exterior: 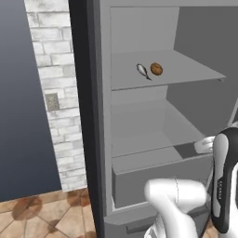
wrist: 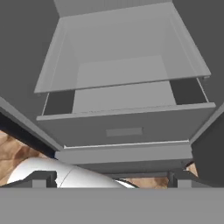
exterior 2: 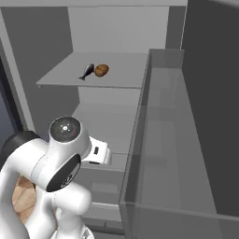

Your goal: Place one potato and one fish in each tupperware on the nearby counter, to pack two identical lunches.

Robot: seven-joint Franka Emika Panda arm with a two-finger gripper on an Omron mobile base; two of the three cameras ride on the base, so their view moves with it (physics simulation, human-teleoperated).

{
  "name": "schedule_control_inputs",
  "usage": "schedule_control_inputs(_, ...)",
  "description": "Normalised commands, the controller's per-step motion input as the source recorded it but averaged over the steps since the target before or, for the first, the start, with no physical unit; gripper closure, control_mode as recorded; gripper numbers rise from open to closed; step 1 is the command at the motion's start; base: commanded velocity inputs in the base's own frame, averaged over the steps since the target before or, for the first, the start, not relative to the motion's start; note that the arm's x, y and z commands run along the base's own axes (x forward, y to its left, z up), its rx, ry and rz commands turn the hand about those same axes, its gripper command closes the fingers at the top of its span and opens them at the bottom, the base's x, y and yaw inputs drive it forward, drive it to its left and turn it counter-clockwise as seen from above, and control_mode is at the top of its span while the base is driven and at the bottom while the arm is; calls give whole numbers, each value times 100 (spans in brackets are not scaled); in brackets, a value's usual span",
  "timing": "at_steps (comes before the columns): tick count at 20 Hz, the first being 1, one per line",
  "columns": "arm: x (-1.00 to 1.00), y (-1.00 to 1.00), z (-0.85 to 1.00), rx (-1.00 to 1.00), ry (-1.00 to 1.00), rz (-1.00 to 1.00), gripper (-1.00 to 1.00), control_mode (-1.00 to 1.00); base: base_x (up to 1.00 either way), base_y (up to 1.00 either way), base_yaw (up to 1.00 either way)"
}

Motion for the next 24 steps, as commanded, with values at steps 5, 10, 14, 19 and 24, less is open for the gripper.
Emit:
schedule_control_inputs(5, 87, 84, 48, -13, 3, -9, -100, -100, 0, 0, 0)
schedule_control_inputs(10, 47, 4, 58, -4, 6, -9, -100, -100, 0, 0, 0)
schedule_control_inputs(14, 13, -3, 74, 0, 0, -3, -100, -100, 0, 0, 0)
schedule_control_inputs(19, 0, -11, 53, 1, -13, 0, -100, -100, 0, 0, 0)
schedule_control_inputs(24, 4, -9, 16, 10, -36, 0, -100, -100, 0, 0, 0)
